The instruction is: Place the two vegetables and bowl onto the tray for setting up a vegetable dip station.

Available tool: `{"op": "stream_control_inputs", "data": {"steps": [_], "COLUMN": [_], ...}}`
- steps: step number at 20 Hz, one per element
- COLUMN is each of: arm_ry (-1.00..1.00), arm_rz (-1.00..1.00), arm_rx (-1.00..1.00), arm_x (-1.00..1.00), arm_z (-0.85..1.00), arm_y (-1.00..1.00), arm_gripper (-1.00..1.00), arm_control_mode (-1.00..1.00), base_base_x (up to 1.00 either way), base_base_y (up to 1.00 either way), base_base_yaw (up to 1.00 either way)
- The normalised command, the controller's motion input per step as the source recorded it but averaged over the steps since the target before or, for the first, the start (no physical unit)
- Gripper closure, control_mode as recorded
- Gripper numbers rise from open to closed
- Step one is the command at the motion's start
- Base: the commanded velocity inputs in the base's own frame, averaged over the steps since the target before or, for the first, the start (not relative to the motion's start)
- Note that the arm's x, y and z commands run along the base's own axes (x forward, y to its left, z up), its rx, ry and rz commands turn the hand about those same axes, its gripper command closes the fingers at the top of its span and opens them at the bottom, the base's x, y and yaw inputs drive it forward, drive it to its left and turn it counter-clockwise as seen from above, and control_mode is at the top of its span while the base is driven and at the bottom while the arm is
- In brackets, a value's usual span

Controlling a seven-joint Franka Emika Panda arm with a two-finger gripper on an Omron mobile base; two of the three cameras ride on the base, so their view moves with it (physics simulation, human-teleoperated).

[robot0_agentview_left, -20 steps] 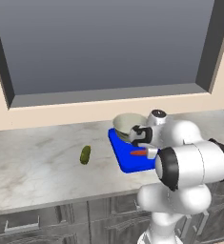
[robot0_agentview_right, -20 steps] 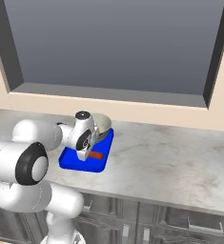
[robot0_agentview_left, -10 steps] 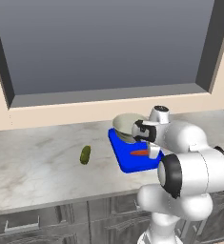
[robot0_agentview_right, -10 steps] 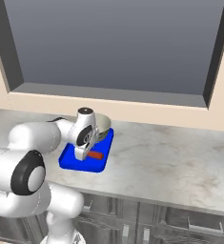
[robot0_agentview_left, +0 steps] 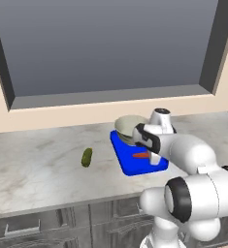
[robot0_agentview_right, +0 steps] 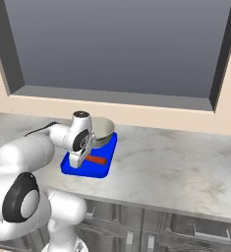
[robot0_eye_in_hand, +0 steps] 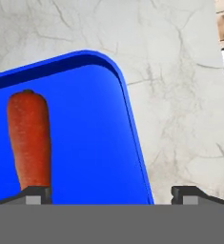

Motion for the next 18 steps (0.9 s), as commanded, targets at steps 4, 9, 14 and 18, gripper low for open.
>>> {"op": "stream_control_inputs", "data": {"steps": [4,9,14,18], "arm_ry": [0.03,0.0,0.0,0.0], "arm_rz": [0.12,0.17,0.25,0.3], "arm_rx": [0.0,0.0,-0.01,-0.06], "arm_x": [-0.26,-0.16,-0.01,0.0], "arm_z": [0.12,0.11,0.05,0.02], "arm_y": [0.26,0.34,0.37,0.37], "arm_gripper": [-1.0,-1.0,-1.0,-1.0], "arm_control_mode": [-1.0,-1.0,-1.0,-1.0], "base_base_x": [0.0,0.0,0.0,0.0], "base_base_y": [0.0,0.0,0.0,0.0], "base_base_yaw": [0.0,0.0,0.0,0.0]}}
